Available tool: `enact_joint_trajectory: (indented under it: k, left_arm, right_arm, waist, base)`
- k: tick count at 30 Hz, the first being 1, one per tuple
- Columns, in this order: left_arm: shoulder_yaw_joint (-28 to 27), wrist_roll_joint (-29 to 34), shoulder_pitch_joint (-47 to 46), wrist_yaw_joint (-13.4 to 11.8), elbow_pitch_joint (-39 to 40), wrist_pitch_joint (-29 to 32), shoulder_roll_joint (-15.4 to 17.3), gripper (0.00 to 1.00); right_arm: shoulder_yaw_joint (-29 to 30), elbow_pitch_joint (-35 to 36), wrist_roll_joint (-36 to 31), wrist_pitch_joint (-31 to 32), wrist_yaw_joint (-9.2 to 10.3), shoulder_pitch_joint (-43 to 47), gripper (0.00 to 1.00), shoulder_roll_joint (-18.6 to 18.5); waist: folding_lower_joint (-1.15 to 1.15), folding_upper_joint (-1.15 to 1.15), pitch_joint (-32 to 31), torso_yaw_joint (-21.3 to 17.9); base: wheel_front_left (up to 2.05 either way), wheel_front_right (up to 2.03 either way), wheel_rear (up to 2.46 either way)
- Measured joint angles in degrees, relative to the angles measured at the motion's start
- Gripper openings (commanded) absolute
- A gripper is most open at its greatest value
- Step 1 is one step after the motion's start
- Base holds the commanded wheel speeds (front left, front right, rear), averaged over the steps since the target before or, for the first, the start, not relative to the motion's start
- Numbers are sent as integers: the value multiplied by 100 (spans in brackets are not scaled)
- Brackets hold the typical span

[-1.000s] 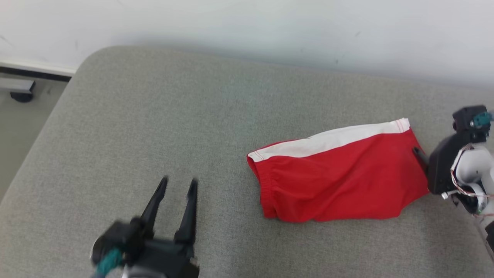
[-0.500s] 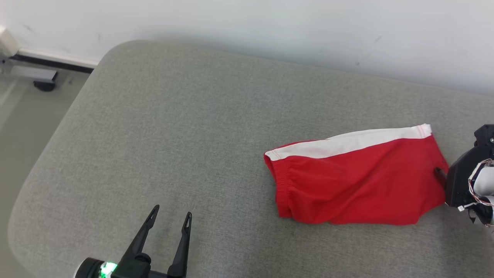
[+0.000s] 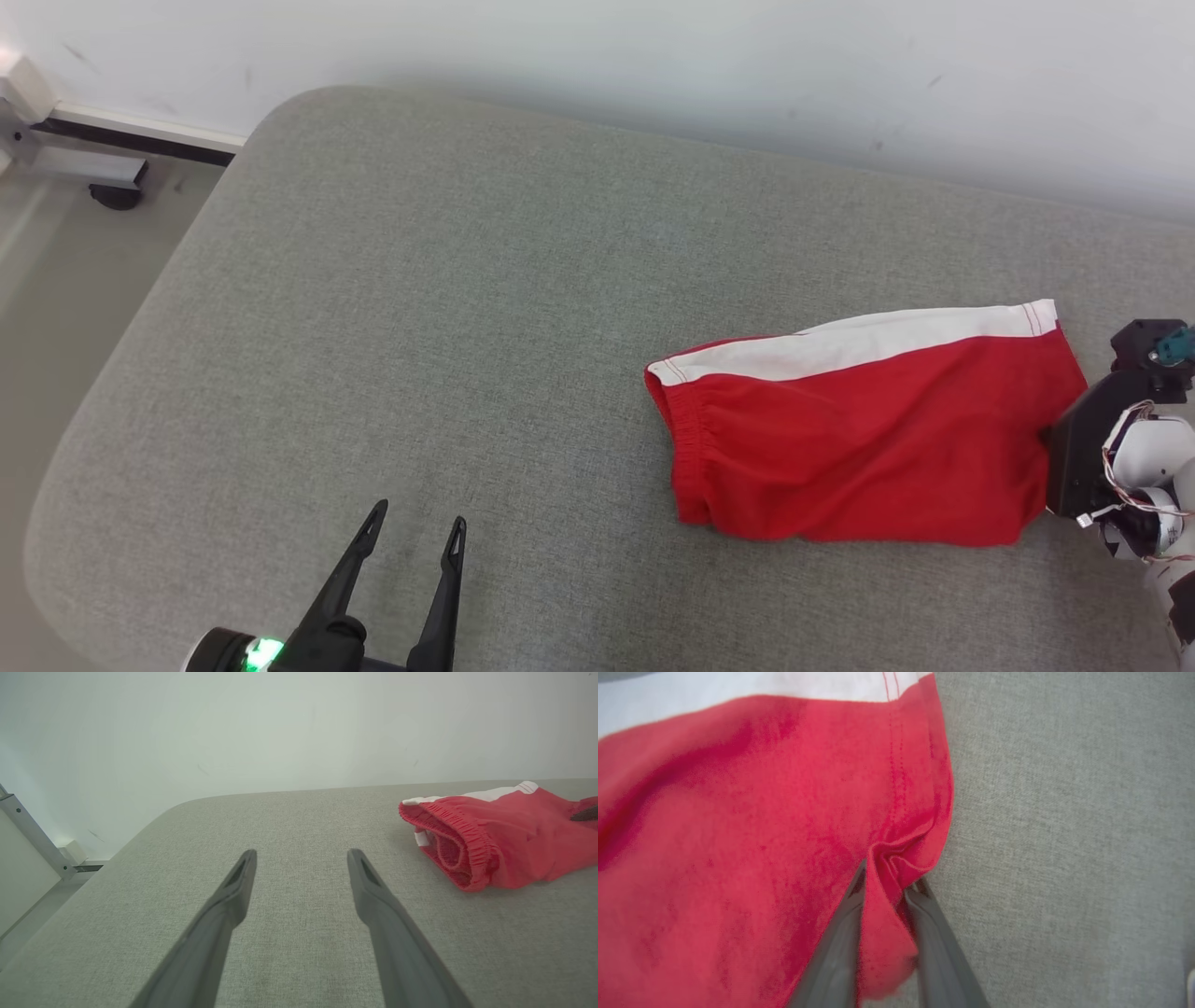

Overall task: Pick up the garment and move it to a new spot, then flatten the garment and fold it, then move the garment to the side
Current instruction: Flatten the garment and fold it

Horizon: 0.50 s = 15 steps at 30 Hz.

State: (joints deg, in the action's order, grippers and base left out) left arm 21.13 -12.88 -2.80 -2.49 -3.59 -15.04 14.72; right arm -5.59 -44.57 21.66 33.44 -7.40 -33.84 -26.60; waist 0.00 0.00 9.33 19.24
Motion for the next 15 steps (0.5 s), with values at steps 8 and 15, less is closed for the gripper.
enact_joint_trajectory:
  k: [8, 15]
  left_arm:
    - [4, -35, 31, 48, -86, 0, -8, 100]
    - [25, -93, 154, 63, -160, 1, 22, 100]
  right_arm:
    - [296, 145, -216, -368, -7, 259, 0, -3]
    - [635, 489, -577, -734, -7, 682, 0, 15]
  waist:
    - [0, 1, -153, -124]
    - [0, 1, -414, -199]
  base:
    - [0, 0, 0]
    - [0, 0, 0]
